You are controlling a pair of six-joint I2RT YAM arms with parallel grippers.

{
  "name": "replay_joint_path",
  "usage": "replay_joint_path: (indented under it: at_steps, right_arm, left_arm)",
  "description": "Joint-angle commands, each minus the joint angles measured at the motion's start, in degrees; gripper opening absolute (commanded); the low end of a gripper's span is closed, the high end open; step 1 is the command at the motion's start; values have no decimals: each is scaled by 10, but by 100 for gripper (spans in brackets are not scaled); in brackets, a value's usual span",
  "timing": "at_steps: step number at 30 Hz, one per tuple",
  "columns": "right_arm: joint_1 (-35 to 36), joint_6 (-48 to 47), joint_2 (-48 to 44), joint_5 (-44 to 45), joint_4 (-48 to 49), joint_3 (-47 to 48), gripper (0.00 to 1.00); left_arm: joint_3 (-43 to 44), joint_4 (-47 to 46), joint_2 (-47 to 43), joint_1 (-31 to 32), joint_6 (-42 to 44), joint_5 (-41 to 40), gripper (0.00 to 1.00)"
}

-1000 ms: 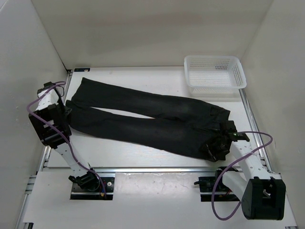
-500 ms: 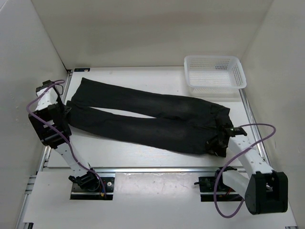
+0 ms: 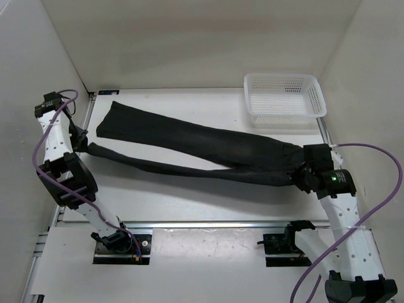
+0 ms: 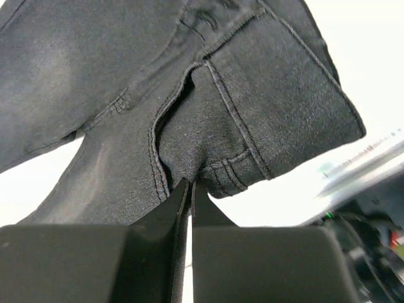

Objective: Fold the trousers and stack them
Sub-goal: Fold the trousers

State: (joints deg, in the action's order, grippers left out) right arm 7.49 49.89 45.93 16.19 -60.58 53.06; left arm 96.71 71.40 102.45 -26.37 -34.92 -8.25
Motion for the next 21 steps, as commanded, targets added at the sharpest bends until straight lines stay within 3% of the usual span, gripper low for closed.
replay_joint_path:
  at_steps: [1,5,10,21]
  right_arm:
    - [-2,-10,-31,49,-84,36,0]
    - [-2,-4,-58,41,-129,50,0]
    - [-2,-9,-71,67,-147,71,0]
    - [-7,-48,93,118,-14,108,0]
  left_arm:
    - [-21,-5,-66,-10,7,-38,10]
    - [-62,-10,-110,-33,27,-38,10]
    - [-28,-10,-112,-6,33,-32,10]
    - [264,20,99,95,15,-70,10]
